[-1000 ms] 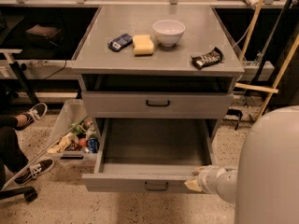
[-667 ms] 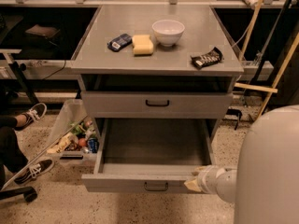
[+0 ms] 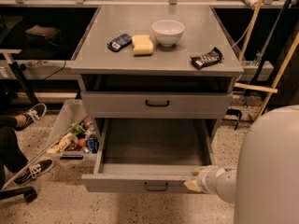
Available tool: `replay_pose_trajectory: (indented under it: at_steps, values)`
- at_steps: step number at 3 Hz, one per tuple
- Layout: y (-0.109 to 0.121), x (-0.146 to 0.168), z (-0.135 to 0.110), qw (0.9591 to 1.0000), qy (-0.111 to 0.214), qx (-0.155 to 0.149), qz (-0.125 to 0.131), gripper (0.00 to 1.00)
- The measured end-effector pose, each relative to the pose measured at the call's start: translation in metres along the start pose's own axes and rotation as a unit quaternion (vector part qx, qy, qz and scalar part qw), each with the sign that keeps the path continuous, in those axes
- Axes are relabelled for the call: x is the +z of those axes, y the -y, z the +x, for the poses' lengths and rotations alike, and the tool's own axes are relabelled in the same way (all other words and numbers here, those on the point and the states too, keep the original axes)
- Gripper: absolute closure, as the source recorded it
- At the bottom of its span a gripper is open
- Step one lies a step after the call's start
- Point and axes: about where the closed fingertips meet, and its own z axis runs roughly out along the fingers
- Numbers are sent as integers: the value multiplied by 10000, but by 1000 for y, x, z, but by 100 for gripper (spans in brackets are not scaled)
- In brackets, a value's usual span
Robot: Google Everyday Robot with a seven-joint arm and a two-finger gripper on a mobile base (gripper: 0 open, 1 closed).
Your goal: Open middle drawer
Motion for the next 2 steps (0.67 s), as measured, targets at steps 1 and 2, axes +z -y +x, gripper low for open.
replay_pose_trajectory:
  at_steps: [1, 2]
  values:
    - [0, 0, 0, 10000, 0, 0, 0, 35]
    - [0, 0, 0, 10000, 0, 0, 0, 12]
